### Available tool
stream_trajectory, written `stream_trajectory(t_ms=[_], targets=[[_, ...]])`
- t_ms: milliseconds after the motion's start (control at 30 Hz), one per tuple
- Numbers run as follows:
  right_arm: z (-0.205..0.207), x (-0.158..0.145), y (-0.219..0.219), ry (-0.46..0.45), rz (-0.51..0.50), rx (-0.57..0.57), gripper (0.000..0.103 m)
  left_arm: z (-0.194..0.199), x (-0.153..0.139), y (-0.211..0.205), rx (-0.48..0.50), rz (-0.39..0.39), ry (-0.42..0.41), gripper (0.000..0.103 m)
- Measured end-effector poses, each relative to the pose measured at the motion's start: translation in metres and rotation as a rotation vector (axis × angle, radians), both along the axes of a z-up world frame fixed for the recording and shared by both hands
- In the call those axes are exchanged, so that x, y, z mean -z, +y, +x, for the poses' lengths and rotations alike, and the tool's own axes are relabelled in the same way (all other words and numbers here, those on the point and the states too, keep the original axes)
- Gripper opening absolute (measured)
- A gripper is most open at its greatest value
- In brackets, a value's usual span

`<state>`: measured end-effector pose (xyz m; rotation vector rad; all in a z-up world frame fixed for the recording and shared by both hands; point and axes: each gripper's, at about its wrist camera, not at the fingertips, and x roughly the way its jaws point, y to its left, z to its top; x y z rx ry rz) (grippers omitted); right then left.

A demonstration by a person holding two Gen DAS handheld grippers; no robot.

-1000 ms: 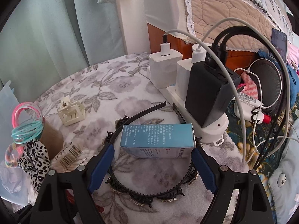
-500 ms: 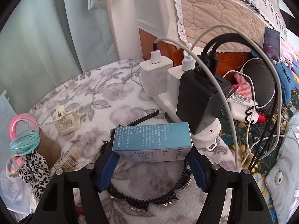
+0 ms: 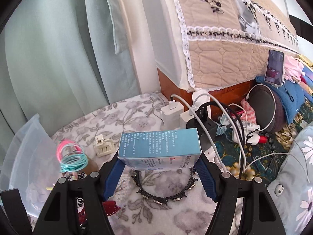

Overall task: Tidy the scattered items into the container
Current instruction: 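Grasp the red claw clip with left gripper while right grasps the blue medicine box, then carry the red clip and blue medicine box with both grippers over the box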

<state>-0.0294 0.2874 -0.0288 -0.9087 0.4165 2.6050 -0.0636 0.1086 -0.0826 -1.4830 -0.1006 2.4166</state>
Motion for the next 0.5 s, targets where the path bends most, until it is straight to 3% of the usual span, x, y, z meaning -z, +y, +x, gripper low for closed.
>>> stream_trajectory(t_ms=[500], targets=[[0.059,-0.077,-0.026,0.16,0.038,-0.028,0.074,0.047,-0.085,-0.027,-0.015,0.052,0.219,0.035]])
